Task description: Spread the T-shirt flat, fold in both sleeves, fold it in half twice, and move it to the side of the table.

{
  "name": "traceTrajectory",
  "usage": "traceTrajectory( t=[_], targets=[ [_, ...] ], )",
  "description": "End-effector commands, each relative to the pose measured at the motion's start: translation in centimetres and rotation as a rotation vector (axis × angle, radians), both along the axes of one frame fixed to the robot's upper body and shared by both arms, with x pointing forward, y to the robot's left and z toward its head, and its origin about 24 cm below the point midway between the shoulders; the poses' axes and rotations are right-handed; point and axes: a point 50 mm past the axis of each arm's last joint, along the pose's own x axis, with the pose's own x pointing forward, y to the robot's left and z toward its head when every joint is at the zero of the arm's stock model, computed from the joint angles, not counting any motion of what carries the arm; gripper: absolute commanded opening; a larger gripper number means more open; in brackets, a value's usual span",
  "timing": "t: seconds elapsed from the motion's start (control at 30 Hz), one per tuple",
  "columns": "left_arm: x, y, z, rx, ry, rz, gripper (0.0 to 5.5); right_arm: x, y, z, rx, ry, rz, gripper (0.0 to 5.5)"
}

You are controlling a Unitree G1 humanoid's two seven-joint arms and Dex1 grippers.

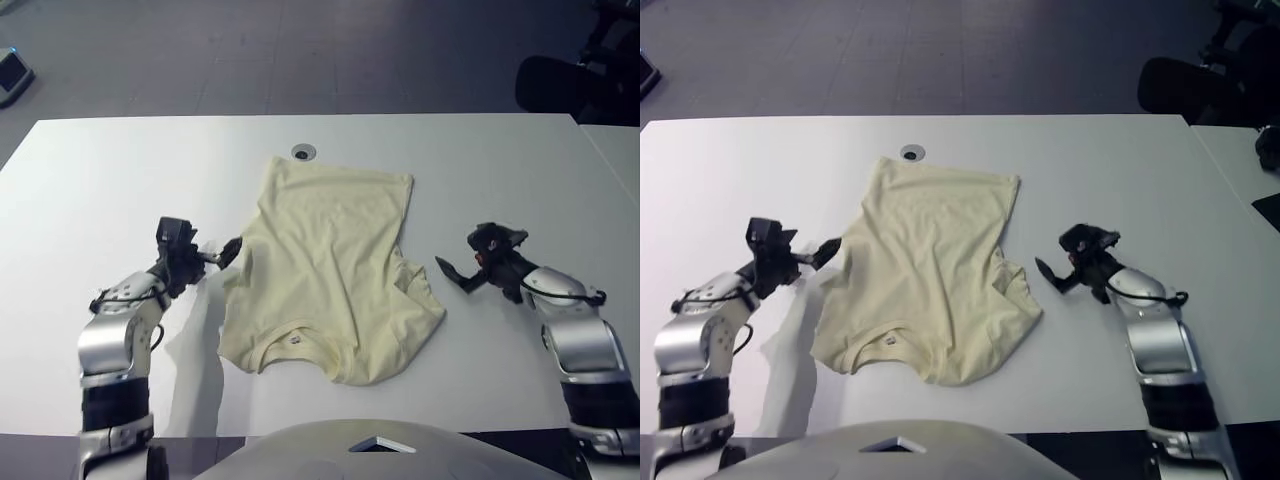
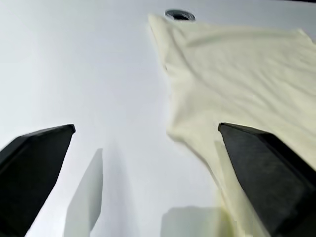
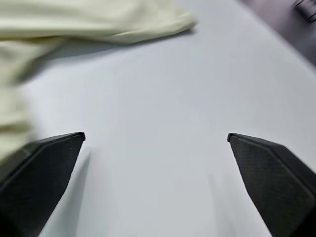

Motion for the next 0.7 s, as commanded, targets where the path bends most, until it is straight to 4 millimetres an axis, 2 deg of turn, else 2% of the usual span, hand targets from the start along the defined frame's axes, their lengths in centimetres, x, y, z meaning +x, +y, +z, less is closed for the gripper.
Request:
traceTrajectory(
  t=[0.03, 0.23, 0.4, 0.57, 0.7],
  targets=[
    [-6.0, -1.7, 4.2, 0.134, 0.102, -0.236, 5.4, -5.5, 2.7, 5.1, 0.011, 0.089, 0.184, 5.38],
    [-7.2, -0.7, 3.6, 0.092, 0.183, -0.266, 5.4, -6.3, 3.2, 5.6, 0.054, 0.112, 0.151, 5.38],
    [-6.4, 1.0, 3.6, 0.133, 0.165, -0.224, 5.4, -6.9, 3.6, 5.2, 0.054, 0.146, 0.135, 5.38],
    [-5.8, 0.6, 3.3, 0.138, 0.131, -0.215, 5.4, -6.4, 3.5, 3.8, 0.006, 0.174, 0.131, 5.38],
    [-5.6, 0.2, 3.3, 0.128, 0.107, -0.202, 5.4, -5.7, 2.8, 2.7, -0.045, 0.167, 0.104, 5.38]
  ],
)
